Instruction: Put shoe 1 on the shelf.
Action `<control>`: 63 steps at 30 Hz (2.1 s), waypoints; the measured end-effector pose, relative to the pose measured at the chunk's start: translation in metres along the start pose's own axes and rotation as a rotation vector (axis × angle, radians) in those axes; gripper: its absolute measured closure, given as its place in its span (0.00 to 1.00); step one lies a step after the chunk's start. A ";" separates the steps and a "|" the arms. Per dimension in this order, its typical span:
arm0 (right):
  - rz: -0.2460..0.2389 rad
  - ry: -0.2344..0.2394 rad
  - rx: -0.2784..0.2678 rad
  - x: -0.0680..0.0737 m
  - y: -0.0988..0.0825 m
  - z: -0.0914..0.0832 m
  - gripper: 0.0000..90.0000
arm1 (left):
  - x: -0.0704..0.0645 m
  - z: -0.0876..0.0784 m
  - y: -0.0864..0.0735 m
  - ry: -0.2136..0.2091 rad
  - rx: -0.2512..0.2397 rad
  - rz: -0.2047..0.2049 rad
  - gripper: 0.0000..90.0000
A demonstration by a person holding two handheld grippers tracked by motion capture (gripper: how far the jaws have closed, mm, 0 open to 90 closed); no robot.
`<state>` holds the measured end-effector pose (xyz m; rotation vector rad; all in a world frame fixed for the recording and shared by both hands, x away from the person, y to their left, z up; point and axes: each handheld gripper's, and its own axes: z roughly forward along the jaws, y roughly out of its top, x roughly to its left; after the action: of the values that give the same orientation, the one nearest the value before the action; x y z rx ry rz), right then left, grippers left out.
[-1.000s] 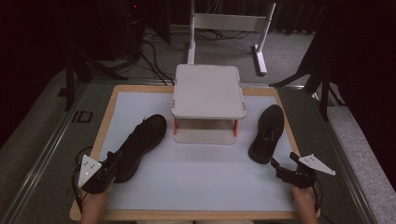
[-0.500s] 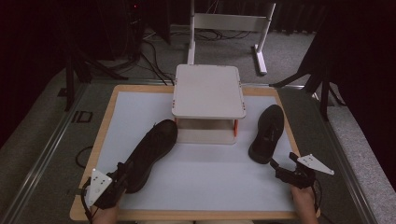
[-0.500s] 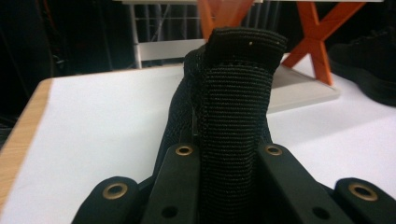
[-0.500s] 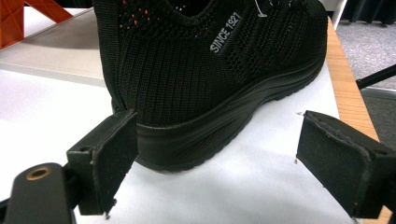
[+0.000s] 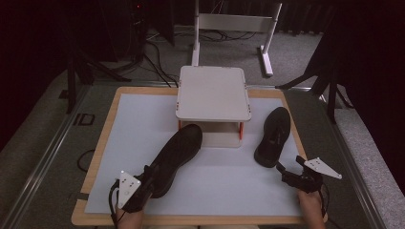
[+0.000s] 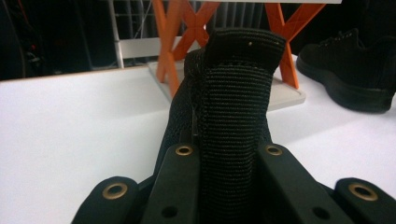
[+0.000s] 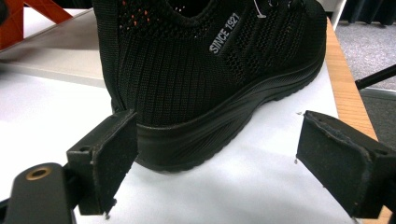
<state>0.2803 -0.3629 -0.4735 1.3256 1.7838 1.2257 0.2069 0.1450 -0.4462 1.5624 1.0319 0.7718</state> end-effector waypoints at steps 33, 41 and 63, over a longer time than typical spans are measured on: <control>-0.005 0.000 -0.027 0.000 -0.001 -0.002 0.14 | -0.060 0.122 0.024 0.213 -0.013 -0.101 0.94; 0.004 0.009 -0.031 -0.001 -0.001 -0.003 0.14 | -0.058 0.139 0.024 0.286 0.002 -0.151 0.94; -0.001 0.005 -0.024 0.000 -0.002 -0.001 0.14 | -0.059 0.188 0.036 0.421 -0.003 -0.213 0.94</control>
<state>0.2786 -0.3637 -0.4744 1.3092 1.7676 1.2479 0.3557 0.0111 -0.4523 1.2859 1.4749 0.9737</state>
